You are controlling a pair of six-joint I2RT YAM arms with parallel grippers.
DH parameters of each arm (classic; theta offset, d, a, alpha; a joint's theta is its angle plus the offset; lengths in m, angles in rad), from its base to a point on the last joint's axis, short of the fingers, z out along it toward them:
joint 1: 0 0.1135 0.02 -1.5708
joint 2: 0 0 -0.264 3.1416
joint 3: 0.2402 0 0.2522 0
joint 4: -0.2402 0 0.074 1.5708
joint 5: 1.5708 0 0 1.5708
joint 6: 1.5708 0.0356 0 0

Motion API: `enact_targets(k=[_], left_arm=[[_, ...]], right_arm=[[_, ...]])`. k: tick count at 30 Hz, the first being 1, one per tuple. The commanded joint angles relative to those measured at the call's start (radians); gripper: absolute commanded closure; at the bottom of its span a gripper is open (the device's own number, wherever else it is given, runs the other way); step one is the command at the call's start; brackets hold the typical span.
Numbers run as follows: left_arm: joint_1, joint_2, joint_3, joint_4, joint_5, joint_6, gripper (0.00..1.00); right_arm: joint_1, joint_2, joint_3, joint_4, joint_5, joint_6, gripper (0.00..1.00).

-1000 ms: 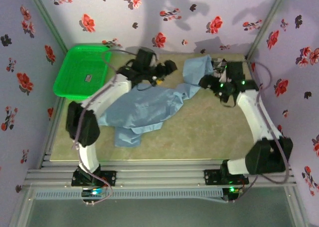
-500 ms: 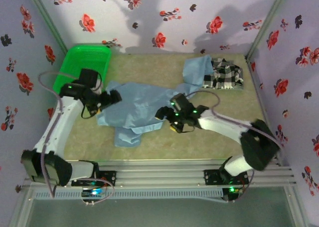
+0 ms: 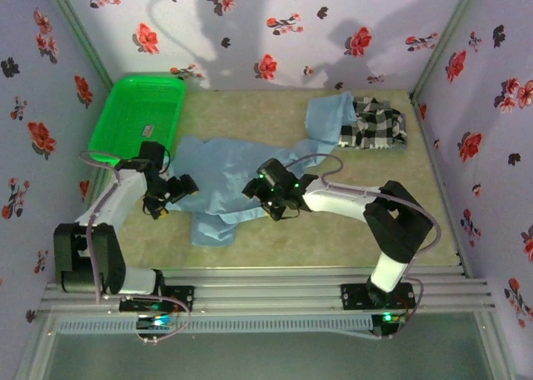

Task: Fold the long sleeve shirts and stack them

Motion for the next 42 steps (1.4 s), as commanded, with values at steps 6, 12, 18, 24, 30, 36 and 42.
enact_targets(k=[6, 12, 18, 24, 30, 36, 42], left_arm=[[0.018, 0.088, -0.058, 0.132, 0.009, -0.072, 0.03], [0.017, 0.163, -0.063, 0.226, 0.016, -0.093, 0.38], [0.018, 0.130, -0.037, 0.207, 0.010, -0.078, 0.92], [0.019, 0.059, -0.065, 0.188, 0.022, -0.070, 1.00], [0.017, -0.054, -0.066, 0.140, 0.059, -0.080, 1.00], [0.016, -0.144, -0.053, 0.085, 0.079, -0.090, 1.00], [0.014, -0.223, -0.018, 0.050, 0.116, -0.099, 1.00]], right_arm=[[0.014, 0.048, 0.020, -0.075, 0.081, 0.055, 0.23], [0.016, 0.076, 0.042, -0.096, 0.076, 0.063, 0.30], [0.027, -0.007, 0.043, -0.200, 0.097, 0.041, 0.30], [0.035, -0.047, -0.004, -0.164, 0.095, 0.079, 0.27], [0.030, 0.047, 0.027, -0.126, 0.054, 0.079, 0.27], [0.024, 0.131, 0.069, -0.116, 0.059, 0.074, 0.31], [-0.025, 0.163, 0.150, -0.157, 0.110, 0.040, 0.72]])
